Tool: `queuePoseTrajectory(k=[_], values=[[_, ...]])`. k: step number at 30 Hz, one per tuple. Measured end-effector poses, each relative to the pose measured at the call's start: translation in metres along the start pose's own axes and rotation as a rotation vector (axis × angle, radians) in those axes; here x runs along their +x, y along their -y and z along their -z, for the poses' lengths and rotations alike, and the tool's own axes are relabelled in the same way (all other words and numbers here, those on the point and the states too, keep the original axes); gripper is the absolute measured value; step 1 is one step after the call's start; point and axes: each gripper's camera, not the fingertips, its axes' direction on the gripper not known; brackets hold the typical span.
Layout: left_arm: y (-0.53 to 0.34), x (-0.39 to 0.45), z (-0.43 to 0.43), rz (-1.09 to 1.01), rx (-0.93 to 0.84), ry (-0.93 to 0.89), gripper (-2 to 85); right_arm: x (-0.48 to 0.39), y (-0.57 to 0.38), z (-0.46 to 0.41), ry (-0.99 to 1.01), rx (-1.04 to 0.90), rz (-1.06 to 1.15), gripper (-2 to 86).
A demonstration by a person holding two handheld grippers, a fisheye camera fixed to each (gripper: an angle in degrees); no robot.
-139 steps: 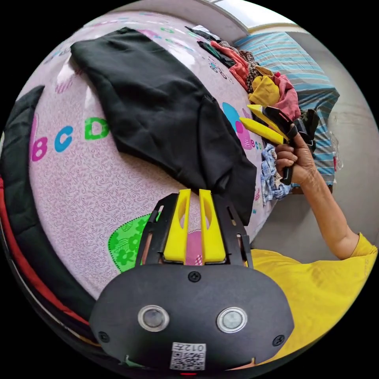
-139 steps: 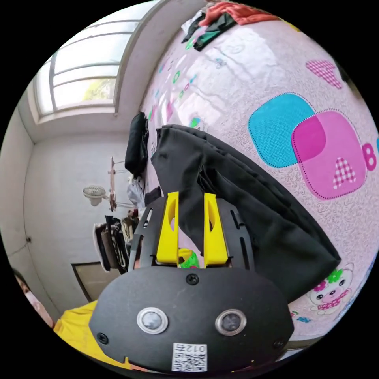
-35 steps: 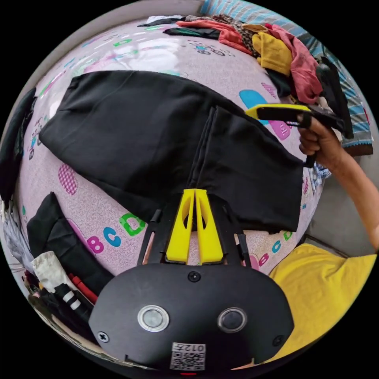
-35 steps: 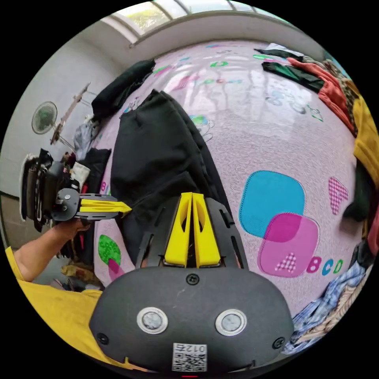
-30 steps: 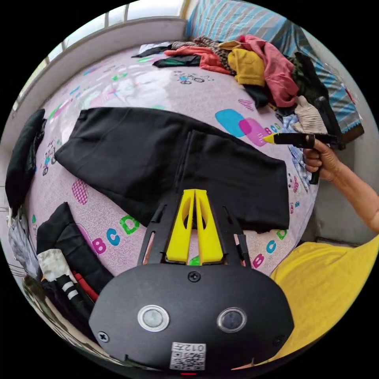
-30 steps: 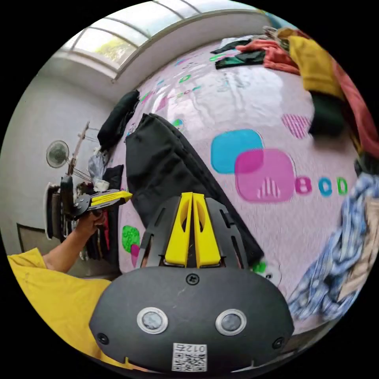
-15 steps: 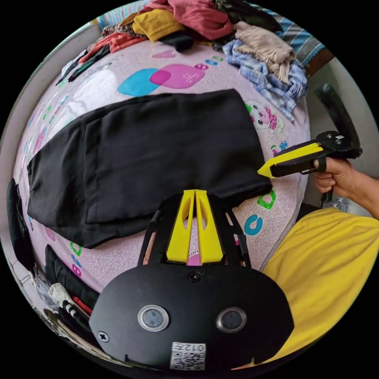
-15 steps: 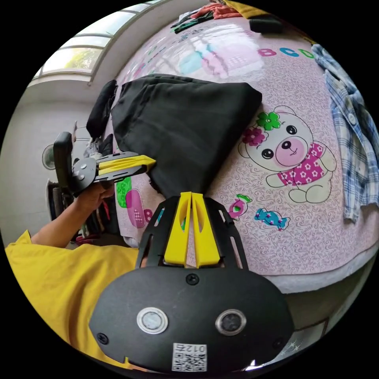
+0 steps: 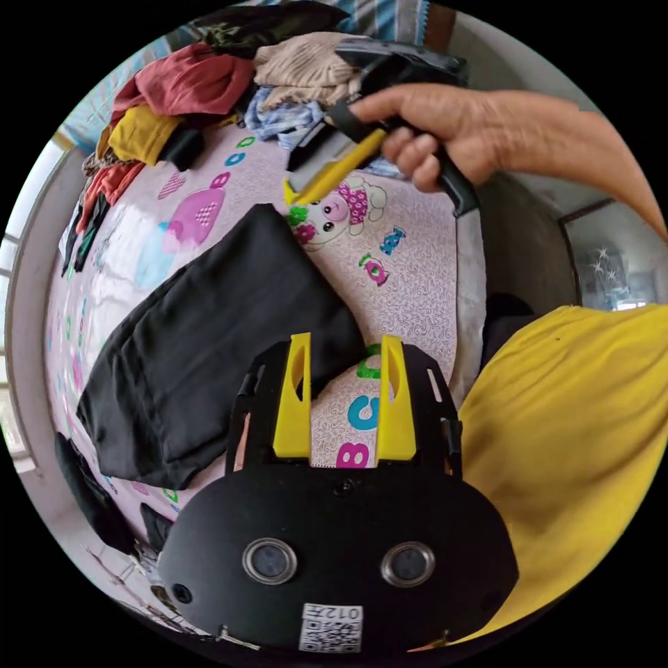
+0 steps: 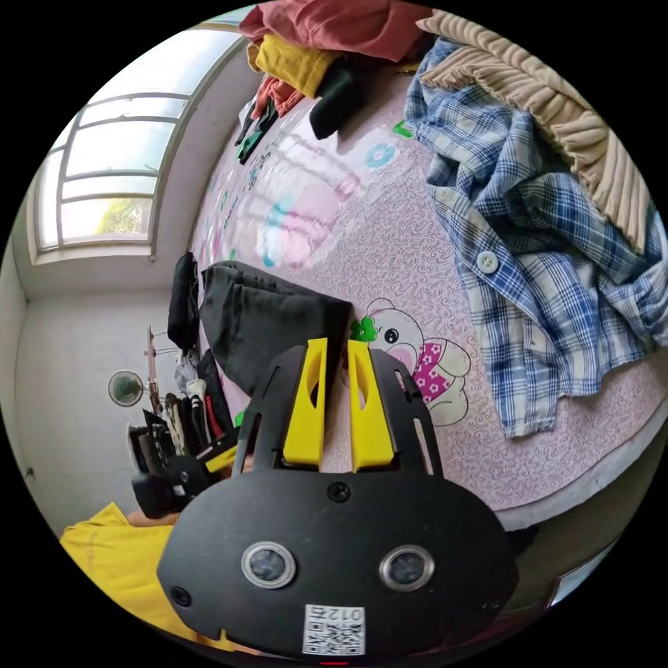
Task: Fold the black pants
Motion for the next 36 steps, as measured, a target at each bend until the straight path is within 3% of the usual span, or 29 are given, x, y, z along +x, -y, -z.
queuePoseTrajectory(k=[10,14,28,36], values=[[0.041,0.043,-0.007,-0.027,-0.121,0.017,9.6,0.008,0.036,-0.008,0.042,-0.047,-0.051,7.6],[0.045,0.046,0.0,0.03,-0.106,0.034,7.1,0.018,0.031,0.01,0.147,-0.032,-0.086,8.4],[0.049,0.059,-0.006,0.023,-0.117,0.07,8.8,0.02,0.038,0.026,0.185,-0.072,-0.003,11.0],[0.041,0.061,-0.025,-0.026,-0.121,0.093,7.8,0.052,0.026,0.062,0.241,-0.045,-0.079,11.5]])
